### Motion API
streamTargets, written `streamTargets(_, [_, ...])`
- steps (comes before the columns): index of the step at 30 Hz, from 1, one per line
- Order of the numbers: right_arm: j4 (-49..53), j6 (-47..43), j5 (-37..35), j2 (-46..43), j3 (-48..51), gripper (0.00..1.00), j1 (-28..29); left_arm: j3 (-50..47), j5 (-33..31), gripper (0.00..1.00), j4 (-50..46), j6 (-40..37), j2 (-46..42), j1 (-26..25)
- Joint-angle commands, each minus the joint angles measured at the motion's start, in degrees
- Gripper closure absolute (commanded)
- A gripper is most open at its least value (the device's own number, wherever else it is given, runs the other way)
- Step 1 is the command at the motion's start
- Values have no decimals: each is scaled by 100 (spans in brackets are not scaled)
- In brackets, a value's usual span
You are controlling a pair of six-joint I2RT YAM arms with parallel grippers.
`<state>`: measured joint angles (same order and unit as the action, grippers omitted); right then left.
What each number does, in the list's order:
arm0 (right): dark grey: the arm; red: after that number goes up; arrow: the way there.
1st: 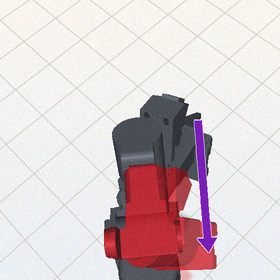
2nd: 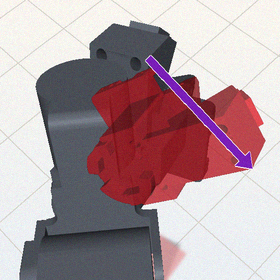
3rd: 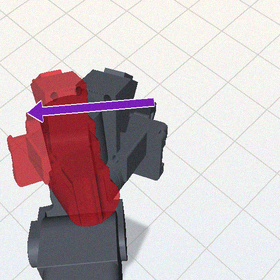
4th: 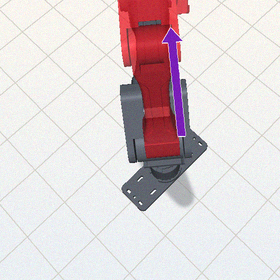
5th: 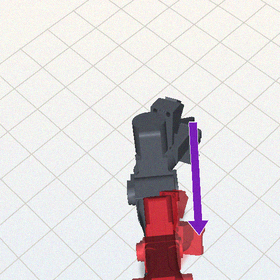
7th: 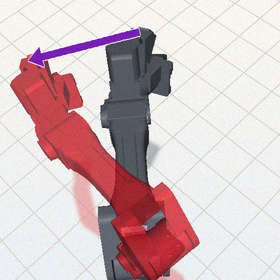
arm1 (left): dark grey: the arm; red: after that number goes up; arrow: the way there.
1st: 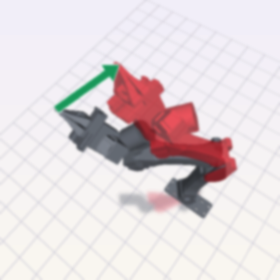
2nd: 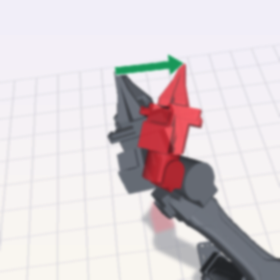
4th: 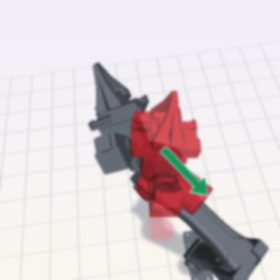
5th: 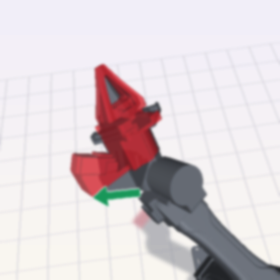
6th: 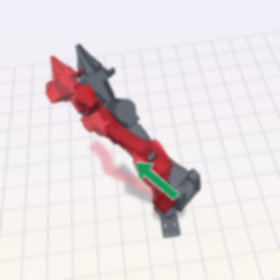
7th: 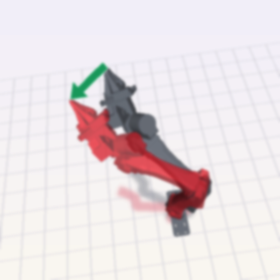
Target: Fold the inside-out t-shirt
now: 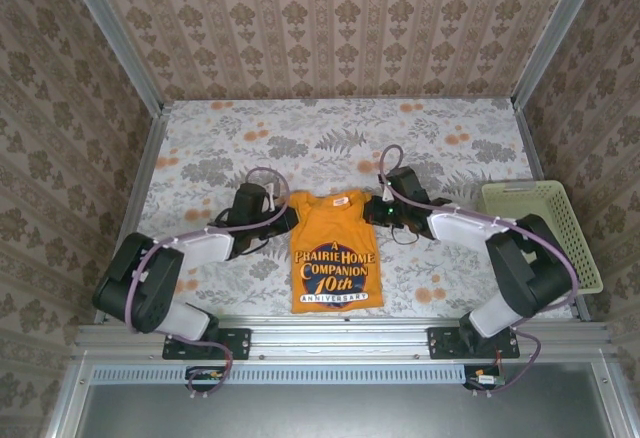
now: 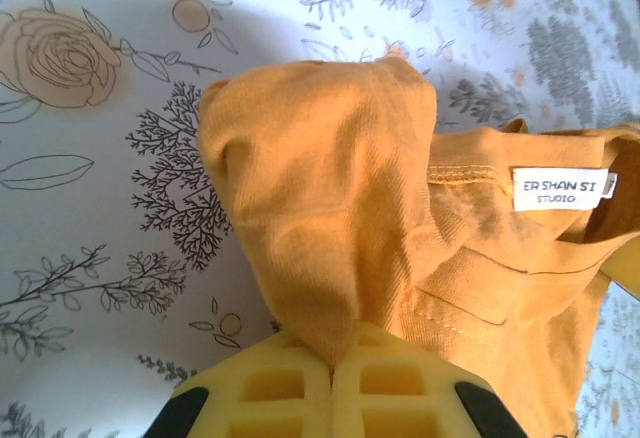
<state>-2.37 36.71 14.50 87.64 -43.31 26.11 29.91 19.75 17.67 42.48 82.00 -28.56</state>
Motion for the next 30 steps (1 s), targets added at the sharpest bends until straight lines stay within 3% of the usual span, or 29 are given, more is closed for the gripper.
streamTargets(1, [-421,109,230,-433,81,100,-57,-118,15,100,345,117,-436,-36])
streamTargets(13, [-468,399,734,-1120,-204,100,-598,213,-354,100,-536,-54,-1642,128])
streamTargets(17, [-372,368,881,-833,-970,100,-782,879,-139,100,-575,-141,-1377,463])
streamTargets(26, [-237,360,1242,912,-3611,100,-1153,3354,551,100,-512,-416,103,1175])
streamTargets(30, [-390,413,1417,984,-3430,100,-1149,3018,774,100,-294,-460,-25,1064])
